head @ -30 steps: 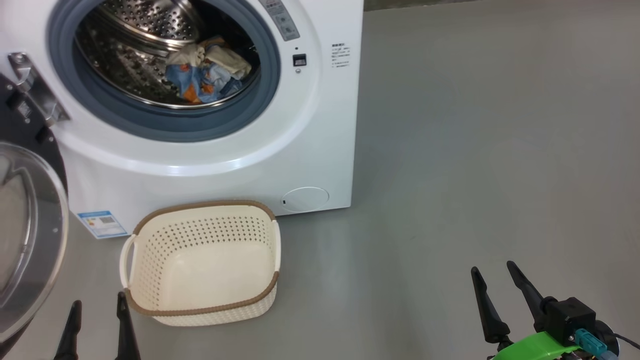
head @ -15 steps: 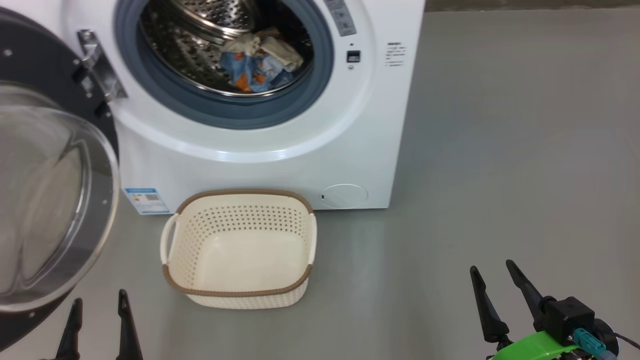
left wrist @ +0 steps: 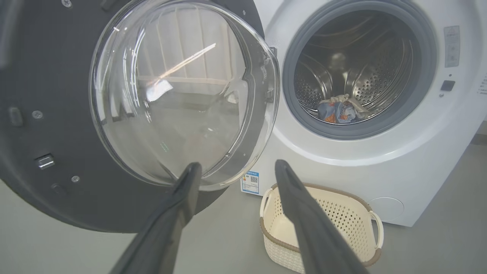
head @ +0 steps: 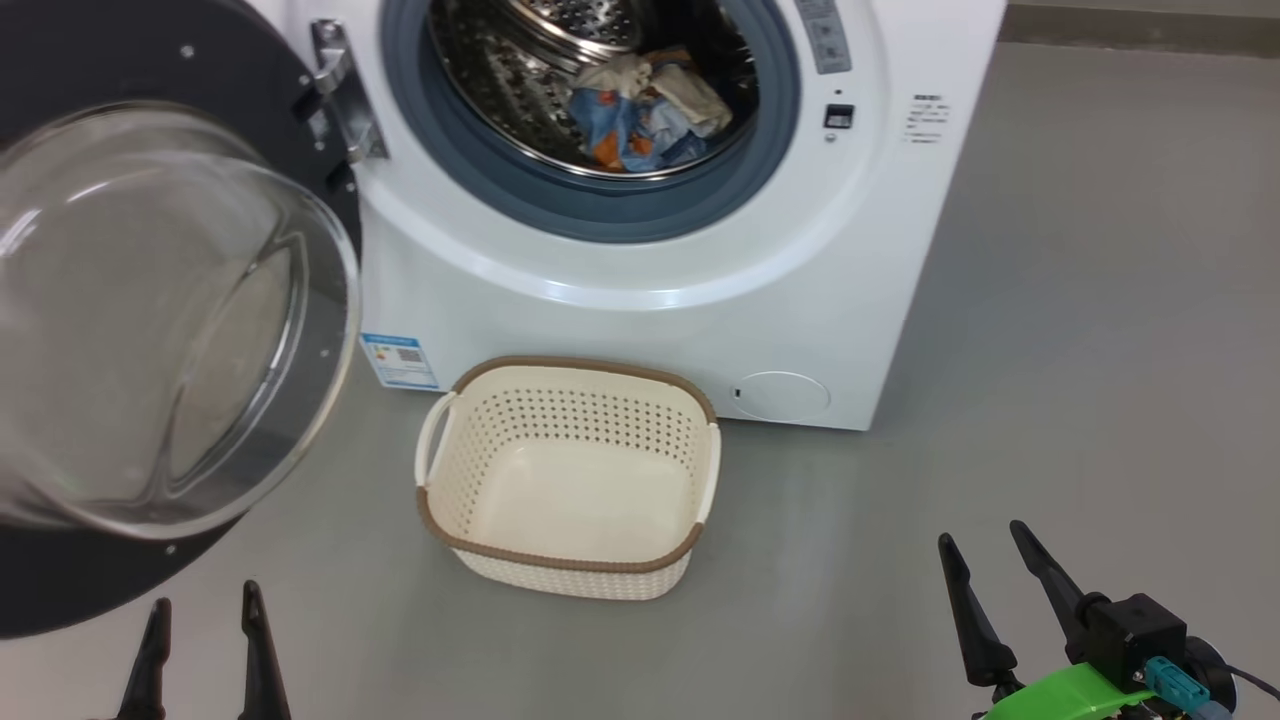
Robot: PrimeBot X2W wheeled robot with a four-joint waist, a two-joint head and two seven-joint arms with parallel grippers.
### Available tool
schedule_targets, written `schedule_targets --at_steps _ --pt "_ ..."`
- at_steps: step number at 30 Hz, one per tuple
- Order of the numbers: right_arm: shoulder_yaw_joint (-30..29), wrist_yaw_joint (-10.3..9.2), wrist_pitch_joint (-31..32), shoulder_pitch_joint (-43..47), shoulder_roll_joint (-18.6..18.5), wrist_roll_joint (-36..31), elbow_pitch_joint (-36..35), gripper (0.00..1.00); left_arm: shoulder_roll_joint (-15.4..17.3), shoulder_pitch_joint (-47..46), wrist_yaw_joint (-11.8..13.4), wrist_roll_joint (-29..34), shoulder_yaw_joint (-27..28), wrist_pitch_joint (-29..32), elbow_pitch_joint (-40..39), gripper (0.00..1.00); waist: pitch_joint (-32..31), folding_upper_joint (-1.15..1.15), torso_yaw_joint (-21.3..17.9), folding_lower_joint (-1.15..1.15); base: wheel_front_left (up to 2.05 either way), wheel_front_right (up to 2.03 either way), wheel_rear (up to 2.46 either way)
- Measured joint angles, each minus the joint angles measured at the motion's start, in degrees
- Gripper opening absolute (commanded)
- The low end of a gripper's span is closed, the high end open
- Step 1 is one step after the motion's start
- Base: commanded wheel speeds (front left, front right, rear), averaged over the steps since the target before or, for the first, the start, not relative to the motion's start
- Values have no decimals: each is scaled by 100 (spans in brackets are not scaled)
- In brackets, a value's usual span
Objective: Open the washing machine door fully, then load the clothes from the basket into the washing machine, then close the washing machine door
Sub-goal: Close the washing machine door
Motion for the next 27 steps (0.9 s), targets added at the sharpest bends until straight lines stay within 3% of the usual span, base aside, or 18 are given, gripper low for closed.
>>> schedule_targets --at_steps 27 --pt "31 0 0 0 -71 -7 42 100 0 12 203 -256 -123 0 -2 100 71 0 941 0 0 0 0"
